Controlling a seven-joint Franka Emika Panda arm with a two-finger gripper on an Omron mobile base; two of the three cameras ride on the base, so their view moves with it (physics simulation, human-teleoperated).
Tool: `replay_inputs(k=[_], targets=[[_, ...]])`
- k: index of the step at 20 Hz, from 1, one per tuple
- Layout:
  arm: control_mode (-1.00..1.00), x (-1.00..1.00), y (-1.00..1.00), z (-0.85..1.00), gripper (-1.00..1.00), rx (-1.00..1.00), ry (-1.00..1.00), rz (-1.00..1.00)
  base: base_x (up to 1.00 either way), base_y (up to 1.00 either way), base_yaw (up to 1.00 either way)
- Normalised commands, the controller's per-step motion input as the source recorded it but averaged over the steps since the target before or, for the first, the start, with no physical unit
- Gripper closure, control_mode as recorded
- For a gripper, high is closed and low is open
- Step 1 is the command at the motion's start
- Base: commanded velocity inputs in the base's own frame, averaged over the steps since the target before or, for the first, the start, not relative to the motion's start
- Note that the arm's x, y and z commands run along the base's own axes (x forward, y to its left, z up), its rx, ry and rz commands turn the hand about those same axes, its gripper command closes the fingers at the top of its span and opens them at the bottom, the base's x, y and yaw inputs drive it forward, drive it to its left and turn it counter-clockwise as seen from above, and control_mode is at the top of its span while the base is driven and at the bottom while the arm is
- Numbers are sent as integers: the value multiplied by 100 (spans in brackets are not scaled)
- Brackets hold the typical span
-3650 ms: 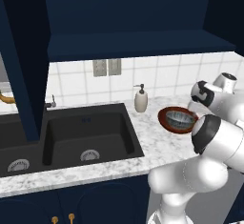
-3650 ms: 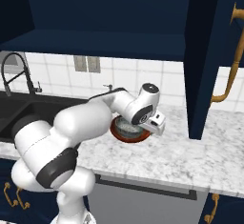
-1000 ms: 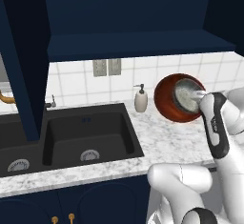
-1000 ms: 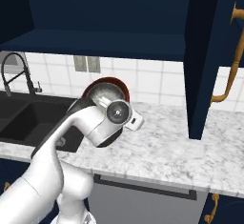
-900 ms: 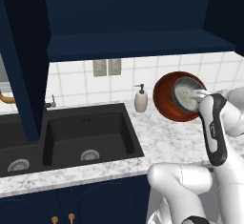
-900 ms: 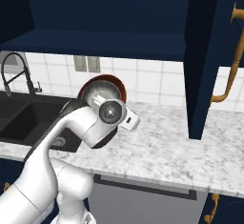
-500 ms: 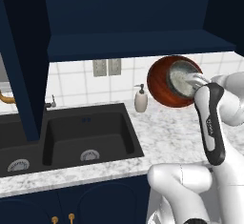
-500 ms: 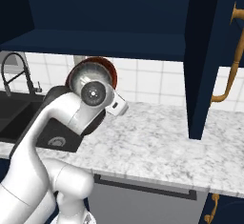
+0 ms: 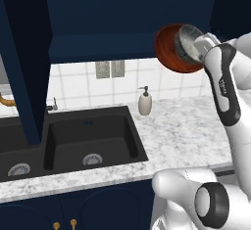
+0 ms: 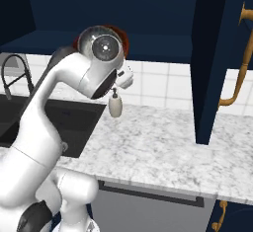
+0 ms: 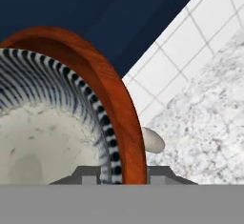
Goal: Pick up the bowls on the counter and stack them on top of one another in the open cabinet. Place the smaller bowl on top of the larger bowl.
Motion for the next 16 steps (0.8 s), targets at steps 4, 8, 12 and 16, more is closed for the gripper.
replay_inputs(k=[4, 8, 12, 16], targets=[[-100, 100, 3, 47, 100, 13, 2, -25, 0, 0, 0], [-100, 100, 11, 11, 100, 9, 2, -26, 0, 0, 0], [-100, 100, 29, 3, 100, 5, 1, -25, 0, 0, 0], [-100, 100, 42, 0, -100, 0, 0, -20, 0, 0, 0]])
